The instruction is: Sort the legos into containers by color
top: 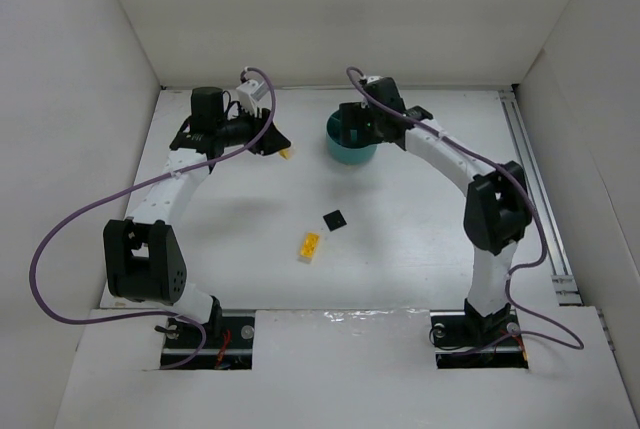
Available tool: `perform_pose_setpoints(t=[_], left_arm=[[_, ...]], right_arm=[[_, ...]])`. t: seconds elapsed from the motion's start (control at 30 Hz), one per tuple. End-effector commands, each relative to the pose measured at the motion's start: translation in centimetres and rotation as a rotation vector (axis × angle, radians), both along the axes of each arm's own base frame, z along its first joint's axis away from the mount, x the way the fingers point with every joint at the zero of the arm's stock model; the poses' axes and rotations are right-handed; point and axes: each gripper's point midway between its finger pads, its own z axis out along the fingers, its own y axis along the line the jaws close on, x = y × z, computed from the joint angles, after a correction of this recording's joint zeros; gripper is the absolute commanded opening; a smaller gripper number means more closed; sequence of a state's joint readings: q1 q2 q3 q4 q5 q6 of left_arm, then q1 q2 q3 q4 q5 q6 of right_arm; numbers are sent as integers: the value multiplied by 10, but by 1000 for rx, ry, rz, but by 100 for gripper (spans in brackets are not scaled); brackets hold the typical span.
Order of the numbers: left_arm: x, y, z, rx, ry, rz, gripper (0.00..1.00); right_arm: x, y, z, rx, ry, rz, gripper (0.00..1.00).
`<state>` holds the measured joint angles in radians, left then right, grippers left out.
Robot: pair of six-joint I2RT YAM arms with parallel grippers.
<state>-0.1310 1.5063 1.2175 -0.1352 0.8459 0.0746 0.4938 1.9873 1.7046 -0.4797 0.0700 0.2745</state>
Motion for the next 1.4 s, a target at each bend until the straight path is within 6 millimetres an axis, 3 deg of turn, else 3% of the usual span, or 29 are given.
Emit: perform_pose_setpoints(t=[0.0,0.1,0.13,0.17,0.2,0.27,0.33,0.37,0.4,0.43,0.47,0.53,0.57,0.7,0.73,0.77,0.8,0.83,0.9,0.97,1.0,1.07,1.1,1.17,1.27,1.3,1.33,1.37], left_arm=[[1,-5,22,-60,-44,-14,0],[2,-3,33,-163,1,-2,0],[-5,-8,38,-208,22,-37,0],[-5,-6,43,-269,84,-12,0],[-2,-5,50,-299,67,-13,0],[-1,-1,47,-332,120,4,0],[0,7,25,-273,172,39,0],[10,16,20,-210,147,110,0],[9,15,10,-164,145,118,0],[4,15,0,-112,162,129,0],[10,26,-16,-19,132,198,0],[5,34,-25,31,119,254,0],[2,44,-42,70,135,311,0],[-3,62,-56,158,106,372,1],[-3,66,-59,184,99,378,3],[-6,69,-65,204,107,382,3],[-8,72,-73,219,123,394,3],[-10,75,-79,240,123,396,3],[-15,78,-92,276,151,385,3],[-22,79,-105,294,184,374,3],[-24,80,-110,314,176,357,5],[-34,75,-113,315,191,295,11],[-39,73,-120,323,210,261,14],[-43,70,-129,332,241,218,20],[-48,67,-134,309,269,185,31],[-48,65,-133,302,269,179,37],[-48,65,-133,302,269,179,50],[-51,64,-132,294,268,171,55]], right_arm=[[-2,10,91,178,-187,53,99],[-30,21,128,348,-228,181,99],[-50,31,135,422,-200,285,99],[-62,34,133,442,-176,325,99],[-69,39,143,493,-163,336,99],[-89,50,148,542,-111,412,99],[-95,50,134,528,-50,393,99],[-104,52,123,511,-35,419,99],[-108,49,110,490,-11,422,99],[-113,46,109,465,-37,461,99],[-123,46,98,435,-14,485,99],[-144,43,77,335,-19,589,96],[-155,39,66,294,-2,626,96],[-188,40,43,158,-7,831,93],[-195,49,36,116,14,844,90],[-189,63,33,91,45,864,84],[-207,59,21,53,171,884,81],[-218,70,21,73,224,928,79],[-223,80,18,70,270,936,80],[-232,88,16,63,216,997,82],[-243,79,8,24,161,1064,86],[-246,80,2,-30,21,1181,88],[-256,71,-16,-72,9,1250,89],[-249,67,-24,-171,-127,1395,91],[-242,83,-27,-252,-300,1524,94],[-241,93,-26,-282,-358,1541,94],[-239,100,-28,-299,-403,1556,95],[-235,108,-34,-322,-448,1596,95]])
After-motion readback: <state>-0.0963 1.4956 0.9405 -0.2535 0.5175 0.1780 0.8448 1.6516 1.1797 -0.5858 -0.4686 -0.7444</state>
